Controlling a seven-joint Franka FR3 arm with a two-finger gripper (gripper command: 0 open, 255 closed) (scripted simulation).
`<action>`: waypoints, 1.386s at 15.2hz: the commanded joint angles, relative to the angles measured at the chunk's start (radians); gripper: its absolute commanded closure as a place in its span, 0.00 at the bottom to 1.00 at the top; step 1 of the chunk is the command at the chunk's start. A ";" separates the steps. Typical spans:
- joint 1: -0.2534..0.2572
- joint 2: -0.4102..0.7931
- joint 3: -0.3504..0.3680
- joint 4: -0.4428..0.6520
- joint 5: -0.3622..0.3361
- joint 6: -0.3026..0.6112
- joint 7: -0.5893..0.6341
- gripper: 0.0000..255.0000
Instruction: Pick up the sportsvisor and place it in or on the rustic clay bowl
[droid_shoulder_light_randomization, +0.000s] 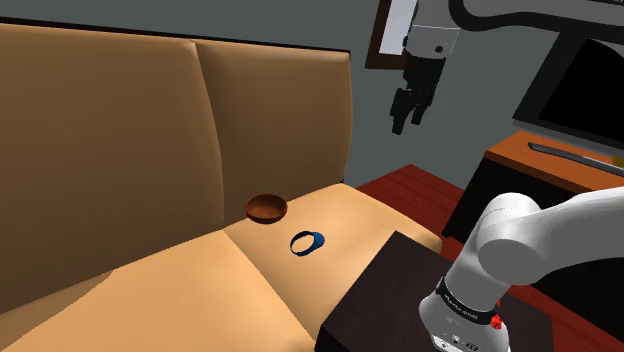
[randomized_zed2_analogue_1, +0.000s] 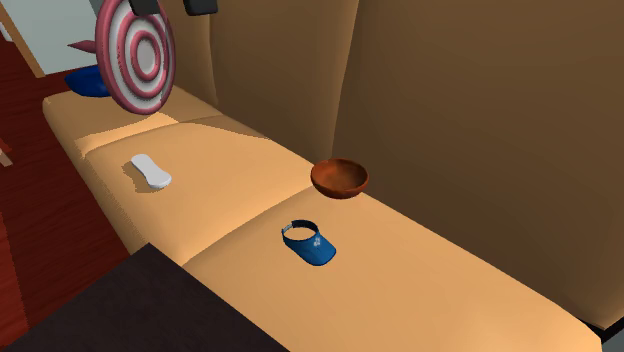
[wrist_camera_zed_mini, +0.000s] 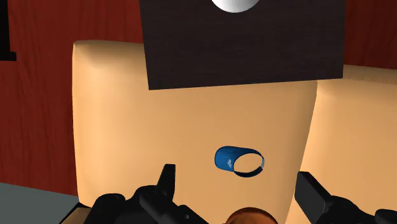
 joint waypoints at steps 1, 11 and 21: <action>0.000 0.000 0.000 0.000 0.000 0.000 0.000 0.00; 0.001 0.130 0.127 -0.228 -0.040 0.335 0.161 0.00; -0.053 0.444 0.260 -0.301 -0.178 0.667 0.395 0.00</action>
